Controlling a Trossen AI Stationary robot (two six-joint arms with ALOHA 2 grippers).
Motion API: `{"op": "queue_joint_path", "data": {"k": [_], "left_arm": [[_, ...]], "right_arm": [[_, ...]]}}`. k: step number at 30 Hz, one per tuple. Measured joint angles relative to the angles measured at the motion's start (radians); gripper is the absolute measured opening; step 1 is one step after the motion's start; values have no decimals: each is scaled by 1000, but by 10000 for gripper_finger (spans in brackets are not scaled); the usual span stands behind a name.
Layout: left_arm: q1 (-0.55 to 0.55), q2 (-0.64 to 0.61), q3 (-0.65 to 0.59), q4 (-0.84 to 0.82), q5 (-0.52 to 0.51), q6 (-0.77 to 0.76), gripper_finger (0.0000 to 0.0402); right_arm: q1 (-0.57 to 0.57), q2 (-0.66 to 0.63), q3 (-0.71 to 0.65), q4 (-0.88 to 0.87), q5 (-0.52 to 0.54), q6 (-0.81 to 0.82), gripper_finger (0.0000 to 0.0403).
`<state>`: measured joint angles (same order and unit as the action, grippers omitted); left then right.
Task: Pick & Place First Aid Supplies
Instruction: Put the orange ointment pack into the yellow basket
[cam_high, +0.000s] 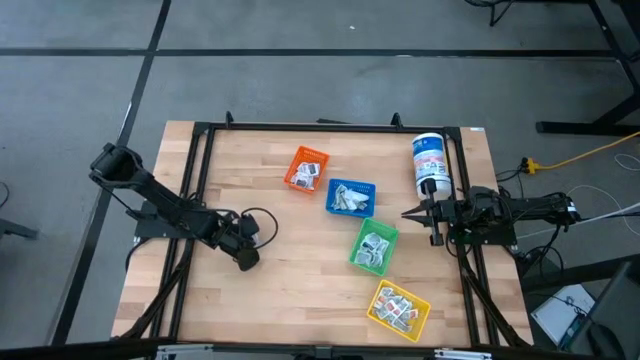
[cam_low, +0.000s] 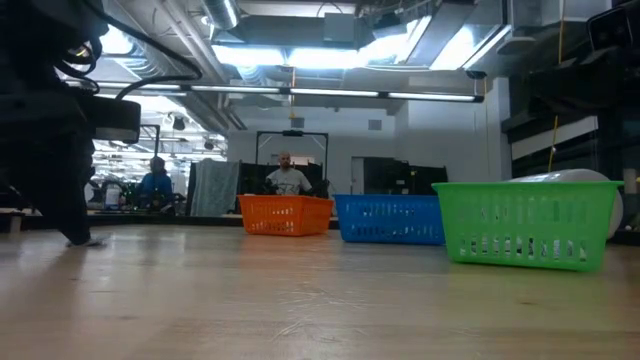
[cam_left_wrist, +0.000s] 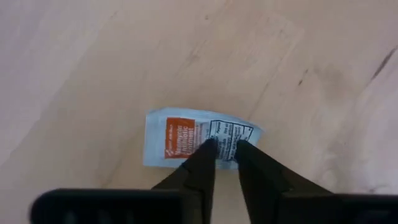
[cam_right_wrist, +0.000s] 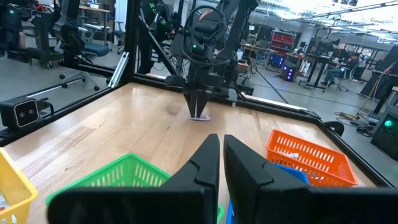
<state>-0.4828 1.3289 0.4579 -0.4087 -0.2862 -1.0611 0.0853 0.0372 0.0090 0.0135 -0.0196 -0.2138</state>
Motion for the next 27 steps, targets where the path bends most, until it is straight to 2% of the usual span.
{"op": "queue_joint_path", "data": {"k": [5,9,16,27], "left_arm": [[0,1,-2,33,14,-2,10],[-1,3,-5,115,16,22,5],[0,34,-5,500,0,266,3],[1,288,-4,1127,-18,518,1]], "right_arm": [[0,0,0,0,0,0,26],[0,0,0,0,0,0,26],[0,0,0,0,0,0,26],[0,0,0,0,0,0,26]]}}
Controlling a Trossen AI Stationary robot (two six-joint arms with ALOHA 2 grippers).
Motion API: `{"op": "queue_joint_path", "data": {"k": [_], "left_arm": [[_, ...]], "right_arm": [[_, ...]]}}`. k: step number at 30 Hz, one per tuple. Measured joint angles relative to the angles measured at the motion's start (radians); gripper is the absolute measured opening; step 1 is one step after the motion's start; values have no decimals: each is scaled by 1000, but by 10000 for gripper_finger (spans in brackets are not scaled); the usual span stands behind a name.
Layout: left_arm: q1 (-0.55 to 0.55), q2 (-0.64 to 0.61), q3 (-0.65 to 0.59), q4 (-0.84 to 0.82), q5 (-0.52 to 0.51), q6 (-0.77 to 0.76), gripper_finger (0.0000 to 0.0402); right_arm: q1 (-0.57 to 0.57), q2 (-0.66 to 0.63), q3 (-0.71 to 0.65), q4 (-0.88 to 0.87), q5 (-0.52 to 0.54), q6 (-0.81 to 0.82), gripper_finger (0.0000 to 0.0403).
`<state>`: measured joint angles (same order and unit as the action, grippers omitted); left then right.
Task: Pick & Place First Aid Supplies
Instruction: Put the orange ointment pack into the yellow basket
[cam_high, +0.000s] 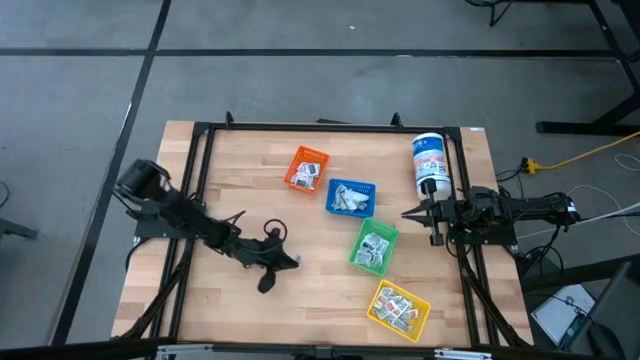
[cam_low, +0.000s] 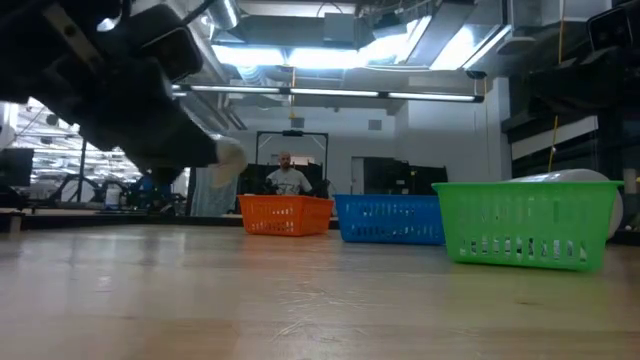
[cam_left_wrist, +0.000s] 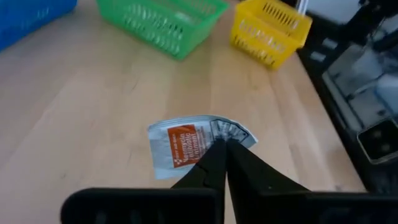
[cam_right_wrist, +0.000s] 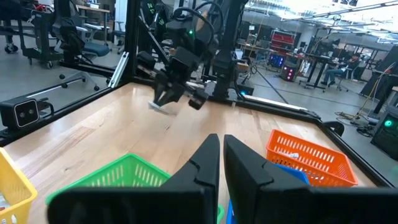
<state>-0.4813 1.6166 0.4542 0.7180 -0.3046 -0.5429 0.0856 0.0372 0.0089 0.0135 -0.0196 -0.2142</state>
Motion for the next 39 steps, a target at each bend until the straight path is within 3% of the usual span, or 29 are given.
{"op": "queue_joint_path", "data": {"k": [6,21,29,39], "left_arm": [[29,168,57,238,44,69,4],[144,464,519,240,369,383,2],[191,565,760,93,510,457,7],[203,668,981,-121,517,529,8]], "right_arm": [[0,0,0,0,0,0,26],[0,0,0,0,0,0,26],[0,0,0,0,0,0,26],[0,0,0,0,0,0,26]]}}
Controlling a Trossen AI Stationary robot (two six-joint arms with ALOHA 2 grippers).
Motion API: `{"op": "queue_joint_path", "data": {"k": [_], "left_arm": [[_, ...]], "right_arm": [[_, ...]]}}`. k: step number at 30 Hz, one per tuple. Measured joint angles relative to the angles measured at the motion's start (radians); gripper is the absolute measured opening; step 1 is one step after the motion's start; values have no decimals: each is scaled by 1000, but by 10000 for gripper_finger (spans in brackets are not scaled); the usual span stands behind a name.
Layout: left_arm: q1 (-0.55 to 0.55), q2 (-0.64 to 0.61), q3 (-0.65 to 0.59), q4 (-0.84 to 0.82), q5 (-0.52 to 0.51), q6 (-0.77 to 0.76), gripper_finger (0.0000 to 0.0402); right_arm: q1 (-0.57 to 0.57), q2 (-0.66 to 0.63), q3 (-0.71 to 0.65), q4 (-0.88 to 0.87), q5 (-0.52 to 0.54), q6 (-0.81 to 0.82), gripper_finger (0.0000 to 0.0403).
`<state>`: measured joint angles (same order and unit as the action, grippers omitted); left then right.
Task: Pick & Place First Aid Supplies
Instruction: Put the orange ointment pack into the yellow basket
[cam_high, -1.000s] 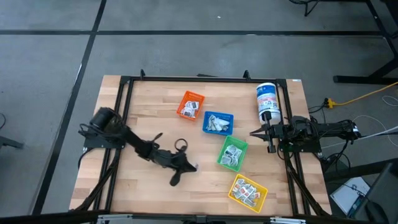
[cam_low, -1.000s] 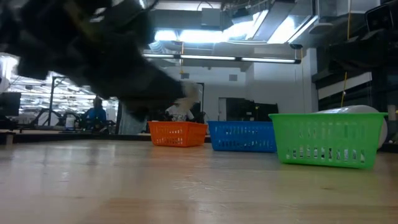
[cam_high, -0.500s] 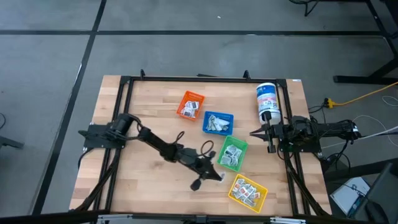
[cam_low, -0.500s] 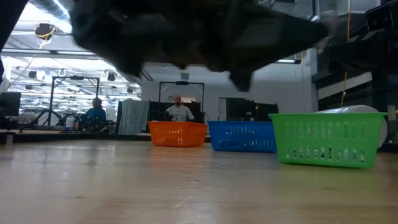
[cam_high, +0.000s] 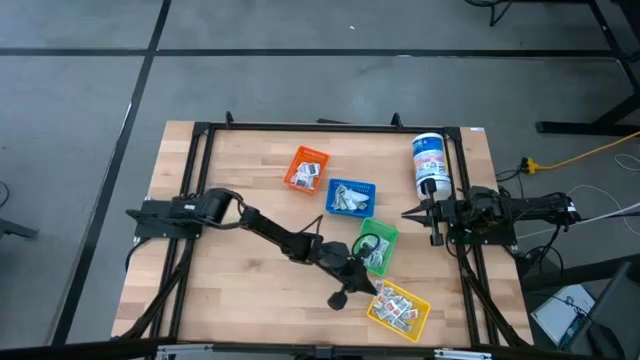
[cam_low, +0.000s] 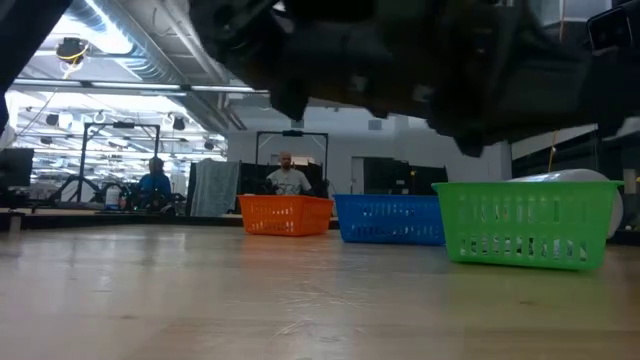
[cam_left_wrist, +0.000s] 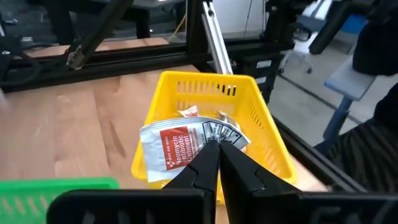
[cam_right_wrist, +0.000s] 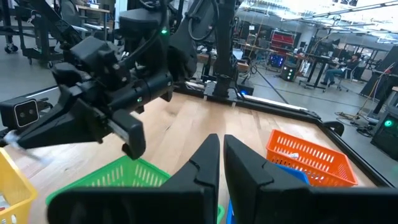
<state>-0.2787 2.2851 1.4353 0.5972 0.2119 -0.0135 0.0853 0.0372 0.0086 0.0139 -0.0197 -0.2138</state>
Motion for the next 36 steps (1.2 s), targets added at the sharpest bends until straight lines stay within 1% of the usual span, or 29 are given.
{"op": "queue_joint_path", "data": {"k": [5,9,15,17,22,25,31,36], "left_arm": [[0,23,86,-82,24,54,8],[1,23,136,-188,26,79,8],[1,23,214,-307,26,80,8],[0,23,249,-371,11,80,8],[-11,23,330,-504,-62,90,4],[-18,23,337,-519,-85,117,2],[-22,23,337,-511,-135,110,3],[-23,23,337,-482,-138,107,4]], "right_arm": [[0,0,0,0,0,0,26],[0,0,0,0,0,0,26],[0,0,0,0,0,0,26],[0,0,0,0,0,0,26],[0,0,0,0,0,0,26],[0,0,0,0,0,0,26],[0,0,0,0,0,0,26],[0,0,0,0,0,0,26]]}}
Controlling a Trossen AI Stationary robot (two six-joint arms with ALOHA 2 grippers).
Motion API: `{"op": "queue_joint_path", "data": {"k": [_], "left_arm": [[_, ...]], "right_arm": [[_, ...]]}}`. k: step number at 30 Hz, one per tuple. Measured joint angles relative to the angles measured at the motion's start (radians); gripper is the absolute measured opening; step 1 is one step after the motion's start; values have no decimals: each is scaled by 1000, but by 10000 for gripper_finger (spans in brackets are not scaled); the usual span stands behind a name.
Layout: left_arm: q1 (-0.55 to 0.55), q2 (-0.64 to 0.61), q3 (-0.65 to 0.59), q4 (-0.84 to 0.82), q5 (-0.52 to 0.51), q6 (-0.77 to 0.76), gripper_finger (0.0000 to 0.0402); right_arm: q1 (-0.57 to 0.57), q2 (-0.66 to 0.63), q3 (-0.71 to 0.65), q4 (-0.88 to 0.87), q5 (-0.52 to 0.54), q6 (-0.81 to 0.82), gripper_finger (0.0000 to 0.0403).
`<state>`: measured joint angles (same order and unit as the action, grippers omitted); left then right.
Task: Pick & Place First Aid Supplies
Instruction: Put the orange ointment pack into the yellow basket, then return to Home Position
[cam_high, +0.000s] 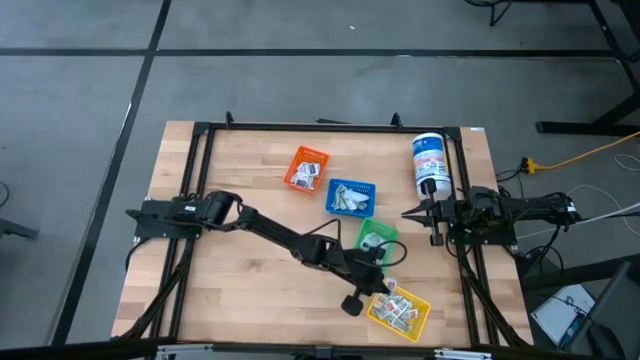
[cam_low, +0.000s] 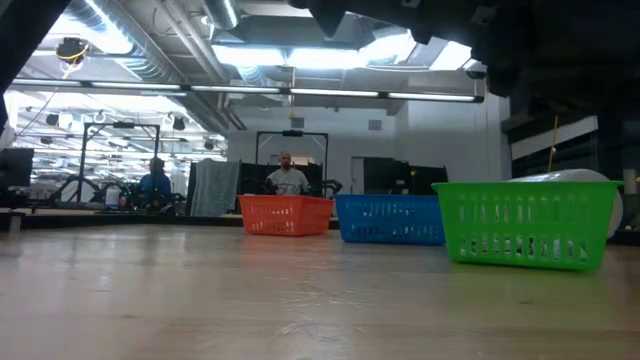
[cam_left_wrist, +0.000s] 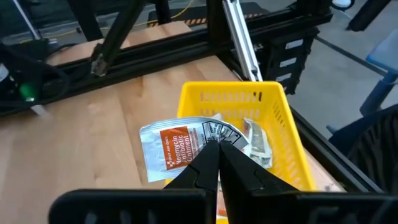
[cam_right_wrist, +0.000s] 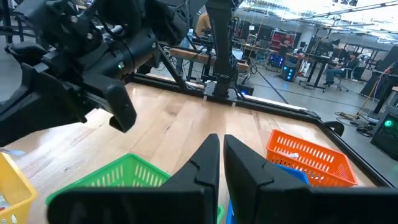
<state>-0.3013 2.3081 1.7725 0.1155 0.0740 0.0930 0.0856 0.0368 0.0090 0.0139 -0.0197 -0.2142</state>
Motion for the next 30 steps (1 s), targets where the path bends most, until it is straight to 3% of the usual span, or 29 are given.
{"op": "queue_joint_path", "data": {"k": [14,17,22,30], "left_arm": [[-6,0,0,-6,10,29,15],[-6,0,0,-6,57,26,23],[-9,0,0,26,180,26,42],[-19,0,0,23,152,44,93]], "right_arm": [[0,0,0,0,0,0,26],[0,0,0,0,0,0,26],[0,0,0,0,0,0,26],[0,0,0,0,0,0,26]]}}
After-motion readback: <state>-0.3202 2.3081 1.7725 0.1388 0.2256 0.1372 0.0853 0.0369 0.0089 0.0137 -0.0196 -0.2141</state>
